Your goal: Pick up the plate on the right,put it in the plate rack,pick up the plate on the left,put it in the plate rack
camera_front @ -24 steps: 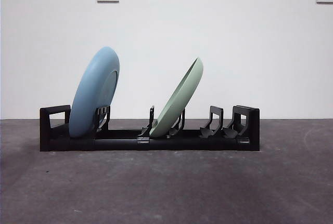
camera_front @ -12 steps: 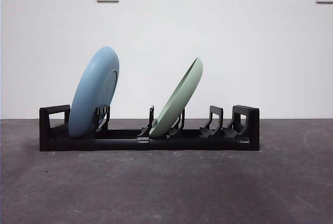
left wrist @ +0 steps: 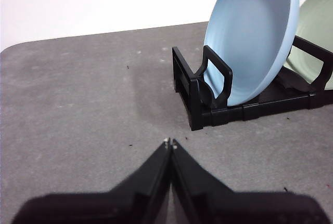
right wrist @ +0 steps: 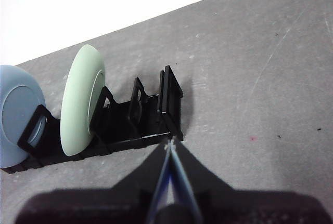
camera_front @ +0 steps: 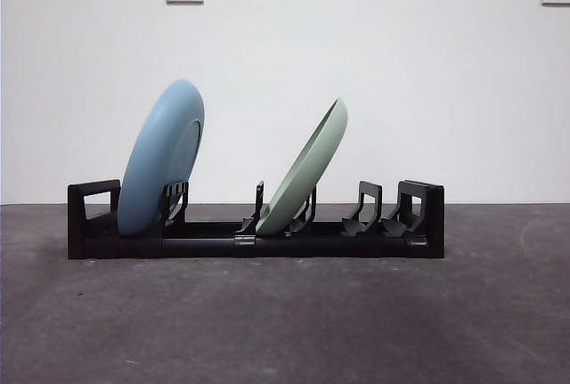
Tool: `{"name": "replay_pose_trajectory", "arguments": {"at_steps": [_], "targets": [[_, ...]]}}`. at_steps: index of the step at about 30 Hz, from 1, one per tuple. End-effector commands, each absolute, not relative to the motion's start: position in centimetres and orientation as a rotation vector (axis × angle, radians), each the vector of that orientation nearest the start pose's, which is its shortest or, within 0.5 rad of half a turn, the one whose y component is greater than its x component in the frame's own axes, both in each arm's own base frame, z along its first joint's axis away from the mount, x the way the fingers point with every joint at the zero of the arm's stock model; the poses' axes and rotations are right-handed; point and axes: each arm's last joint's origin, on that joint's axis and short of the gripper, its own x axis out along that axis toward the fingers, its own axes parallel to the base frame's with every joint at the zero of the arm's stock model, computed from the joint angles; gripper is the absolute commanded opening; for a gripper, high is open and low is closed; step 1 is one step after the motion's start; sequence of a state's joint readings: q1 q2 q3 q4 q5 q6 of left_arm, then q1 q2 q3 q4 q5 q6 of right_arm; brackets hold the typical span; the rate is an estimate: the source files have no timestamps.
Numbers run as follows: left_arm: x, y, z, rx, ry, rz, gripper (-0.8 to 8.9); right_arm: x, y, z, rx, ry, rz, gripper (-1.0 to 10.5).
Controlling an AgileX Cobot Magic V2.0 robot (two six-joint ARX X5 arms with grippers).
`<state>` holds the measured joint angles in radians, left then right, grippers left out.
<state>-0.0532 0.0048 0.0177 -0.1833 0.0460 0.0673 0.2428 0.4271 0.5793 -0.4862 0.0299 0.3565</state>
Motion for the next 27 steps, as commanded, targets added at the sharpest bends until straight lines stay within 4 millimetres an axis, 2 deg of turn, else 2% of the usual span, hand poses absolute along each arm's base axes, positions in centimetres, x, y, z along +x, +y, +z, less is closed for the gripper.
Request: {"name": "replay_pose_trajectory", "arguments": {"at_steps": [1,20,23,27], "targets": [[9.6,-0.6,14.7,0.063,0.177,-0.109,0.00,10.2,2.4,27.6,0.315,0.366,0.146,0.1],[9.6,-0.6,14.7,0.063,0.177,-0.109,0.00,10.2,2.4,27.6,0.313,0.366,0.145,0.1],[9.6,-0.6,14.7,0.063,0.177,-0.109,0.00,10.1,2.3,27.6,0.207,0.349,0.130,0.1],[9.6,-0.6,14.7,0.063,0.177,-0.109,0.00,9.0,1.9,27.8,0.085,0.282,0.099,0.1]]}}
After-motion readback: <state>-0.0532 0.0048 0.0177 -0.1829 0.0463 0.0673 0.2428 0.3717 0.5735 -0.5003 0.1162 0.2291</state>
